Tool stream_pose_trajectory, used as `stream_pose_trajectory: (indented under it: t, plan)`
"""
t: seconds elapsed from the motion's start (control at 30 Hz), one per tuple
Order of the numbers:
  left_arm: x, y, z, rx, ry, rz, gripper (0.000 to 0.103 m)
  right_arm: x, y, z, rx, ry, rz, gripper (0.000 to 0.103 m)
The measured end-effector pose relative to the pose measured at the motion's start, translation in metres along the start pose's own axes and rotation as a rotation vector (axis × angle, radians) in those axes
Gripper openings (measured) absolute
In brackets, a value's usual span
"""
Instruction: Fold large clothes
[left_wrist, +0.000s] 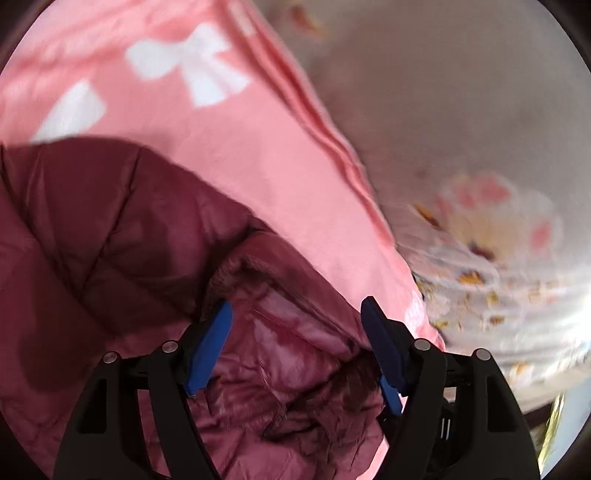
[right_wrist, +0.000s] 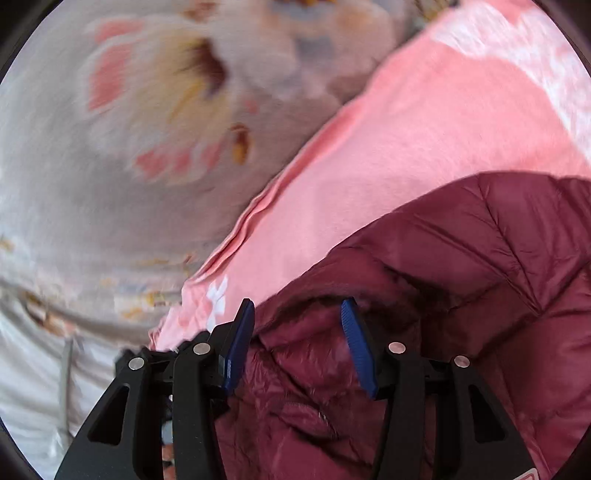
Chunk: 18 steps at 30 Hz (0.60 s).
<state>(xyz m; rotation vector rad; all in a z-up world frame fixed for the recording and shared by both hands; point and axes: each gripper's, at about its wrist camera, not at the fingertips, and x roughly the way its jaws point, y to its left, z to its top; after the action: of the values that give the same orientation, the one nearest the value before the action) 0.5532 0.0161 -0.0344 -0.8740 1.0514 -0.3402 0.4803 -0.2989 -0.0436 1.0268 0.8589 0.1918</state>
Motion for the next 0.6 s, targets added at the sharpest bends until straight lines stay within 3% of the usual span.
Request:
stream_pose_trajectory:
  t: [0.03,0.07,0.1,0.13,0.17,0.2,0.37,0.6]
  plan:
    - [0.002,0.002,0.002,-0.005,-0.011,0.009,0.064,0.001,-0.002,0.003,0.007,-0.011,-0.004,0.046]
    - [0.003,0.003,0.004,0.002,-0.018,0.022,0.053,0.001,-0.002,0.005,0.002,-0.017,-0.007,0.034]
    - [0.004,0.003,0.006,0.015,-0.016,0.038,0.035,0.003,-0.001,0.006,-0.018,-0.013,-0.017,0.022]
    - [0.005,0.003,0.005,0.034,-0.01,0.054,0.025,0.005,0.003,0.004,-0.07,0.004,-0.055,0.006]
    - [0.006,0.001,0.004,0.059,0.0,0.06,0.011,0.005,0.006,0.0,-0.113,0.011,-0.085,0.005]
    - [0.007,-0.001,-0.001,0.109,0.016,0.078,0.006,0.005,0.01,-0.005,-0.162,0.015,-0.119,0.005]
    - [0.008,-0.007,-0.02,0.295,0.012,0.204,0.003,0.018,0.019,-0.035,-0.431,0.058,-0.321,0.003]
    - [0.024,-0.007,-0.038,0.421,-0.027,0.308,0.003,0.036,0.007,-0.05,-0.554,0.044,-0.419,0.002]
